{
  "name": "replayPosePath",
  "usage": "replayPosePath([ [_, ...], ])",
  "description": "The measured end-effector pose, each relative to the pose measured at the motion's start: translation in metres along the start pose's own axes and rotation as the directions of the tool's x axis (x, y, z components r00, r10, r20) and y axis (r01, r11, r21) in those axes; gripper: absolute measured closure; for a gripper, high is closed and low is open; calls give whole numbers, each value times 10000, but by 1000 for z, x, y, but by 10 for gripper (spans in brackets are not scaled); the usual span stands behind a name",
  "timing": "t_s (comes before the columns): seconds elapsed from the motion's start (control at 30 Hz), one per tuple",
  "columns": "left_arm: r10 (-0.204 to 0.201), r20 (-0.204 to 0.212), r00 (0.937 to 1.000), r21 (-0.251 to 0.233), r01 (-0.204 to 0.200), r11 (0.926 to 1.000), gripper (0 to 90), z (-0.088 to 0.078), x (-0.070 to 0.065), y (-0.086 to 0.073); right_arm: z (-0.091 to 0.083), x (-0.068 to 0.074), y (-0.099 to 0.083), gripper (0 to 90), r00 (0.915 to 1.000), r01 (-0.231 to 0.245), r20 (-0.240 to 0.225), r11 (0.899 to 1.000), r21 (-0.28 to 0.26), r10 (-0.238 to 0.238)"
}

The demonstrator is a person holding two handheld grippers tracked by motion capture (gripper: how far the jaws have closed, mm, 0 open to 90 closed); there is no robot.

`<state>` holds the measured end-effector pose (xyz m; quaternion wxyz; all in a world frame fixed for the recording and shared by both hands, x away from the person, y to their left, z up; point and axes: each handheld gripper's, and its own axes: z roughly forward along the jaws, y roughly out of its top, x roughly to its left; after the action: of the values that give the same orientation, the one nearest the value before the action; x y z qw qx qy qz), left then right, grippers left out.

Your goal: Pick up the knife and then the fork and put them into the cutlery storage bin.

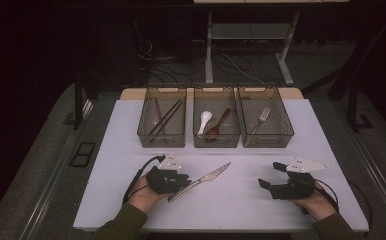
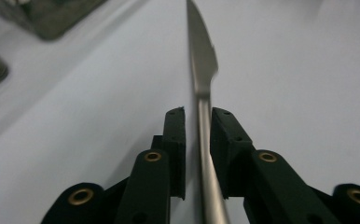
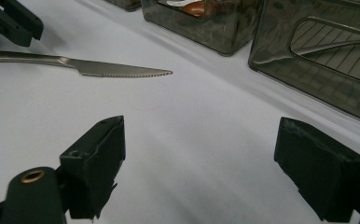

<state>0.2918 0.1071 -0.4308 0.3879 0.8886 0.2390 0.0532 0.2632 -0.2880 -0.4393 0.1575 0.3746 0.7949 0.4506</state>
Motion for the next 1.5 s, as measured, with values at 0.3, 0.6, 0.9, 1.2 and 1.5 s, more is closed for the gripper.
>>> replayPosePath([
  [0.3,316,-303,9990,643,-296,9975,745,24,-8,3,1,0,0,166,10000,16,-13,10000,19,-16],
  [0.6,359,-522,9980,638,-325,9974,794,25,-11,2,2,1,0,166,10000,58,-17,10000,23,-58],
  [0.9,368,-608,9975,698,-325,9970,801,25,-12,4,2,1,1,166,10000,25,2,10000,-19,-25],
  [1.2,209,-688,9974,91,-204,9998,800,17,-11,8,0,1,3,166,10000,-40,-18,9998,-215,40],
  [1.5,-152,-541,9984,-1441,72,9895,800,-2,-11,23,3,5,11,166,10000,-55,-48,9997,-251,53],
])
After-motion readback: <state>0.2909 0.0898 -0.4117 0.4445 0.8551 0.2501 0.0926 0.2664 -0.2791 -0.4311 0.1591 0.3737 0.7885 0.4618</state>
